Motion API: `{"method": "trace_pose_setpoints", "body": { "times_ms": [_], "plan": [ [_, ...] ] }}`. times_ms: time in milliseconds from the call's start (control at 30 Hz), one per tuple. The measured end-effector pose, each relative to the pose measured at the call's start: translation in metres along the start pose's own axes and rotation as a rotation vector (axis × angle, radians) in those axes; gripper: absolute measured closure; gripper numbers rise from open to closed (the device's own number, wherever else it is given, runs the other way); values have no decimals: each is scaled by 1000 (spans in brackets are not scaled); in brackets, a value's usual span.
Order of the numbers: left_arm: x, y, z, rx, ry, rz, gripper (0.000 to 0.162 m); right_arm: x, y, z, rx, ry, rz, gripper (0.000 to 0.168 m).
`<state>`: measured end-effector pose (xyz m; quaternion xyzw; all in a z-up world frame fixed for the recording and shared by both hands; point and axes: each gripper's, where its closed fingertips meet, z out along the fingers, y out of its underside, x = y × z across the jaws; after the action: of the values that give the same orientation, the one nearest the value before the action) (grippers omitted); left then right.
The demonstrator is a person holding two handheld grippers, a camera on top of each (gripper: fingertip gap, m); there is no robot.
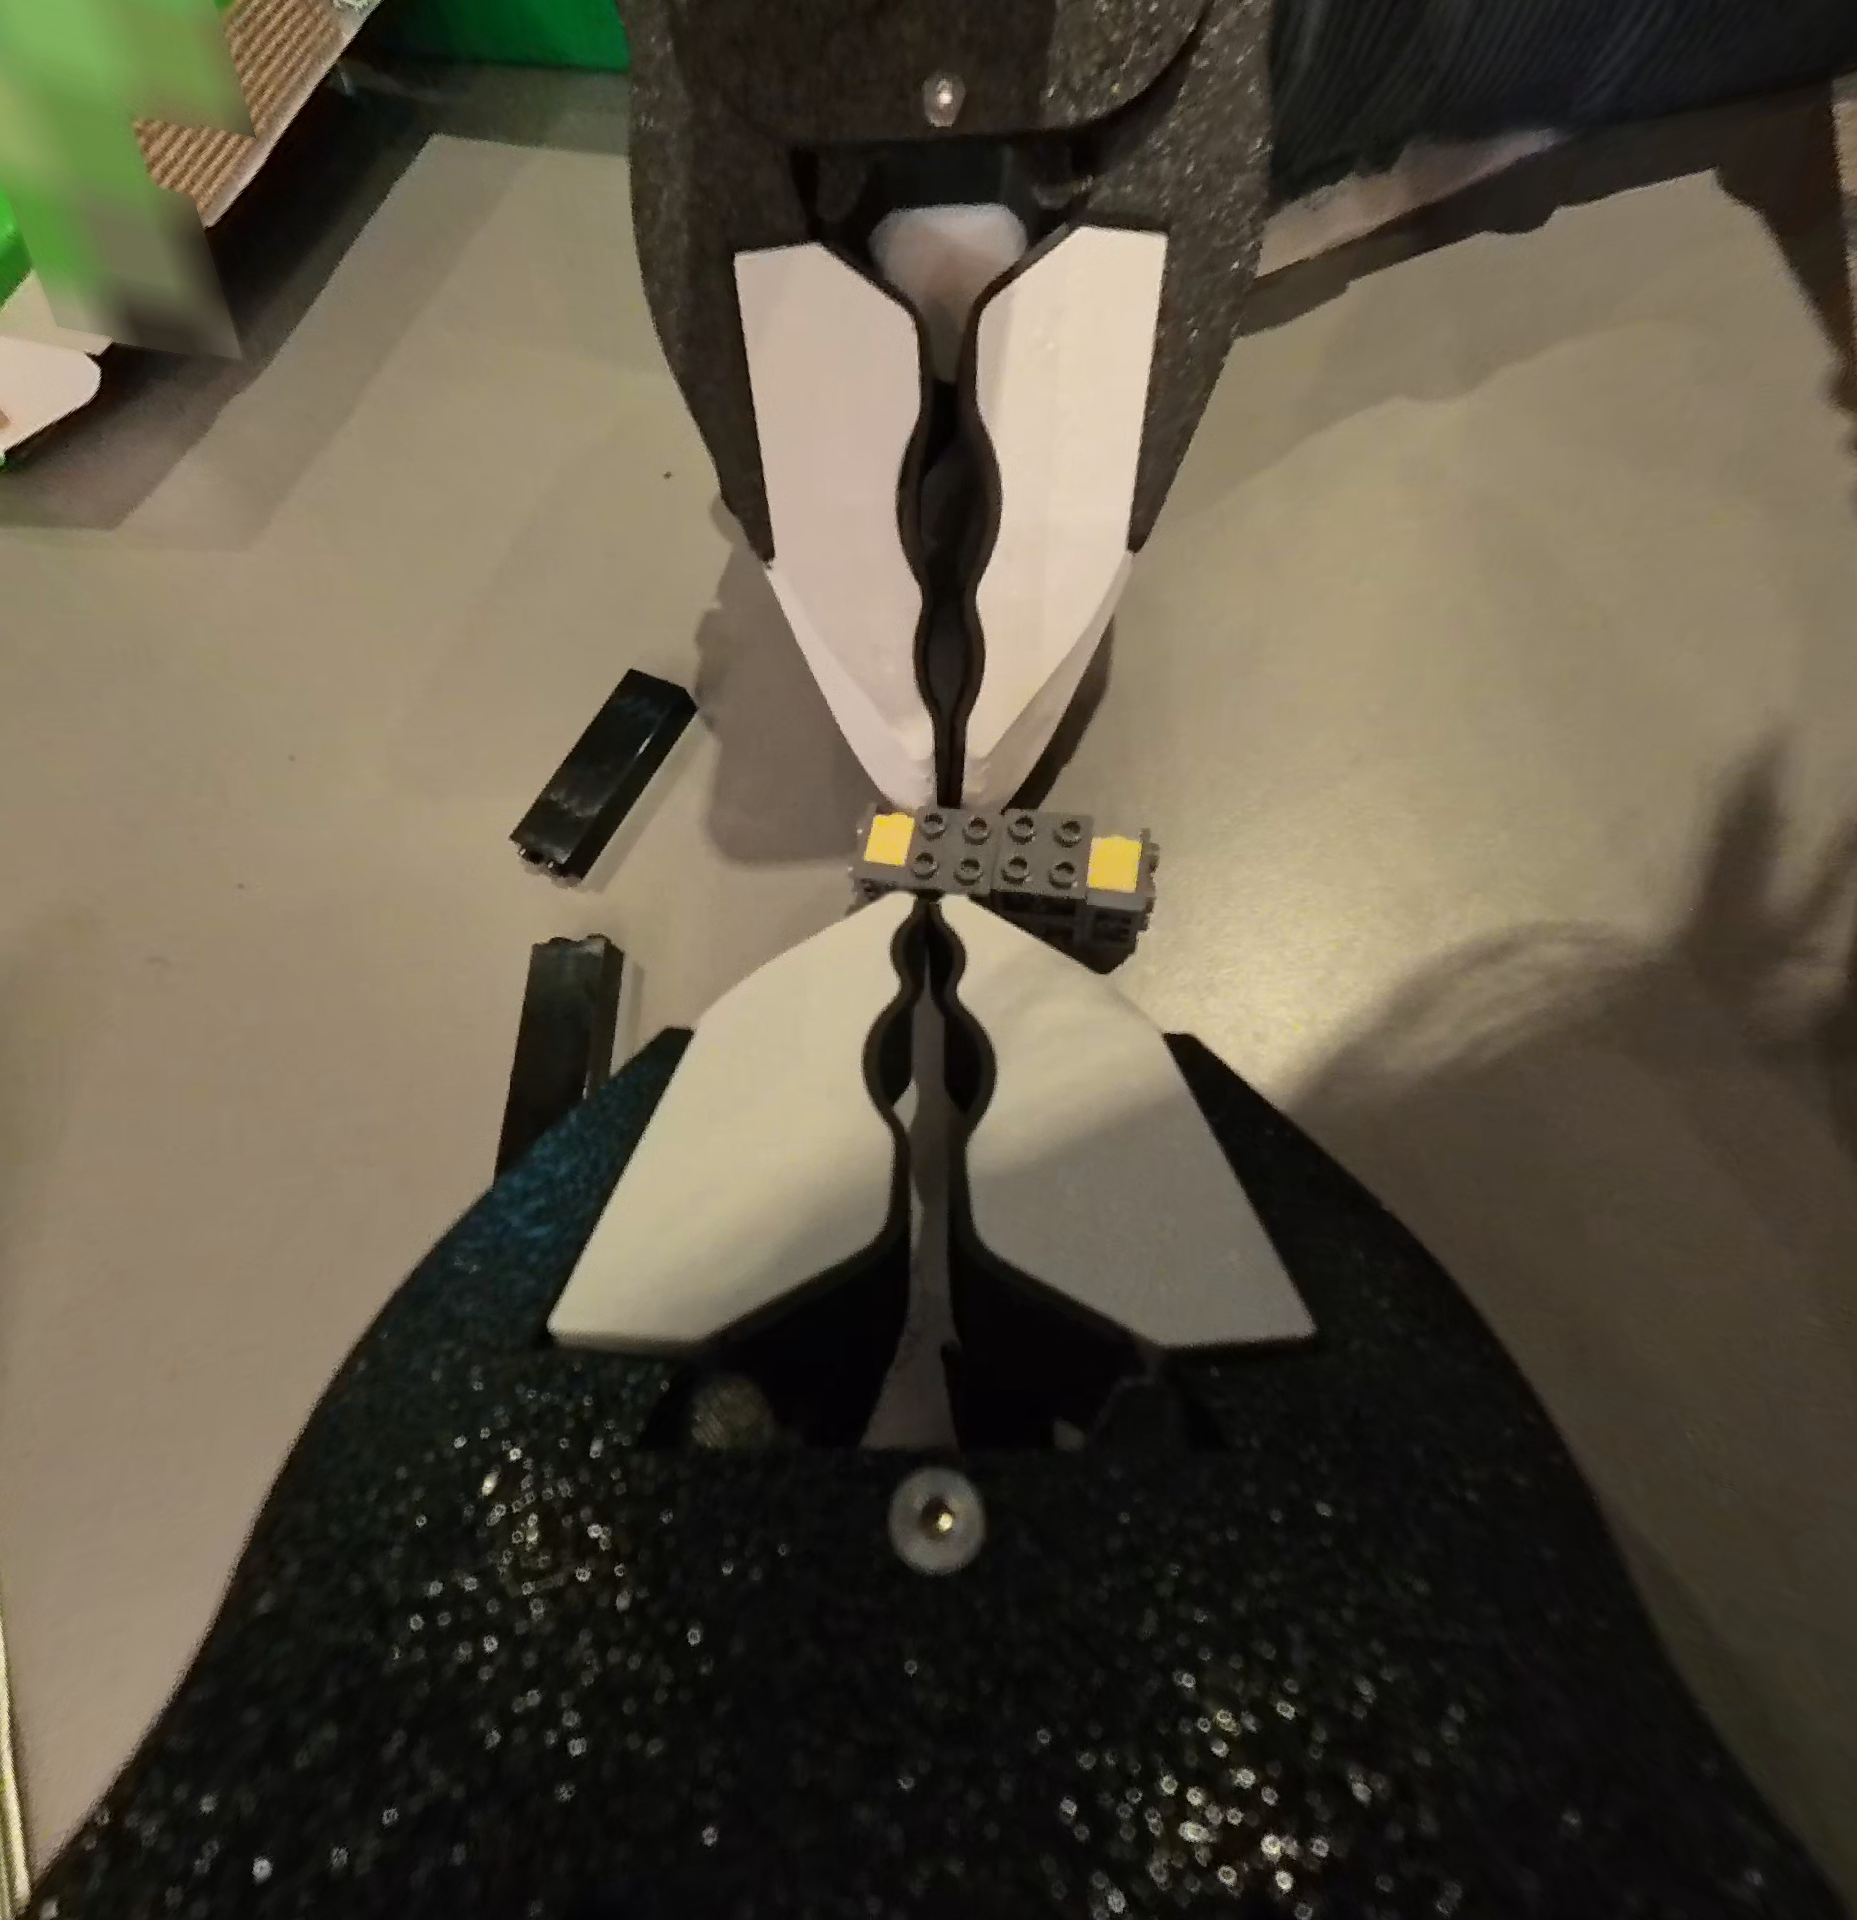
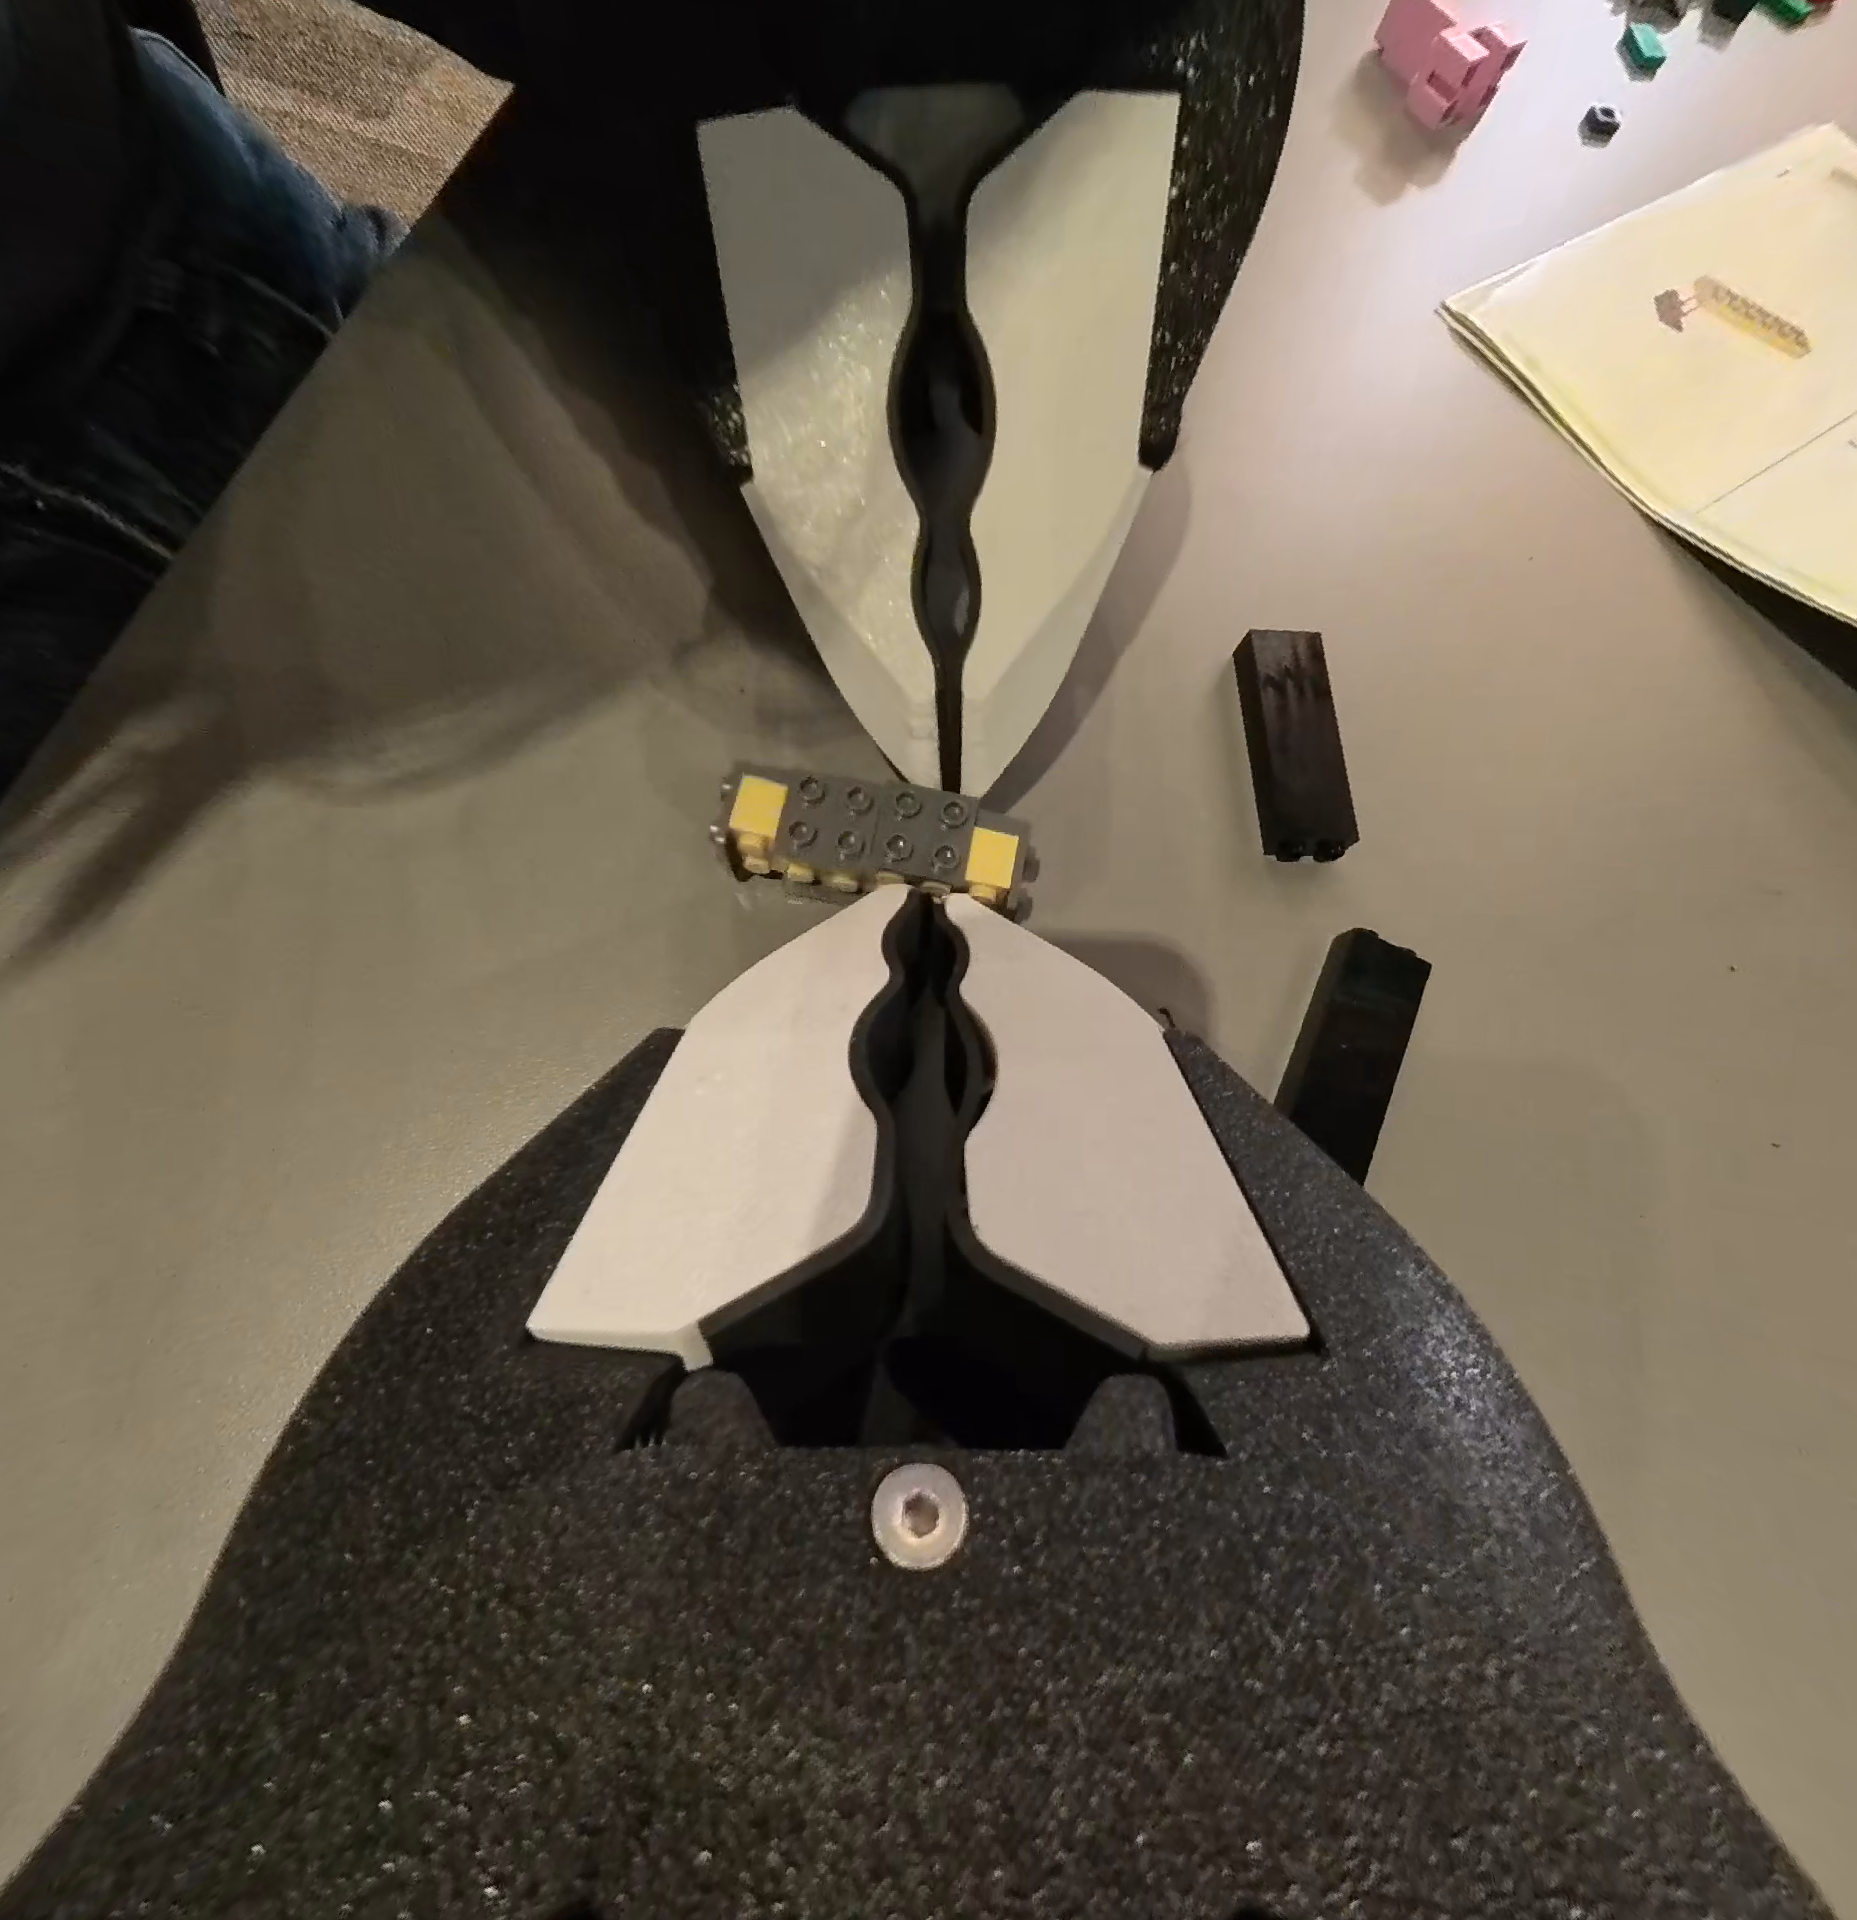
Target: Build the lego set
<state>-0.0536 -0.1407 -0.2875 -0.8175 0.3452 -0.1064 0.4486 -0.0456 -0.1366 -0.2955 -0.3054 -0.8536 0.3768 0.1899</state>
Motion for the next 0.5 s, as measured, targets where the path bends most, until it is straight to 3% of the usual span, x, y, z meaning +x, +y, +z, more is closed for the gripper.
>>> {"method": "trace_pose_setpoints", "body": {
  "times_ms": [167, 400, 500],
  "plan": [
    [-2, 3, -2, -11, -6, -9, 162, 2, 3, -2, -13, -1, 27, 167],
    [7, 4, -12, 16, 10, -96, 162, -1, 2, -16, 30, -61, 51, 148],
    [8, 2, -14, 29, -25, -146, 134, -4, 1, -18, 59, -100, 62, 142]
  ]
}}
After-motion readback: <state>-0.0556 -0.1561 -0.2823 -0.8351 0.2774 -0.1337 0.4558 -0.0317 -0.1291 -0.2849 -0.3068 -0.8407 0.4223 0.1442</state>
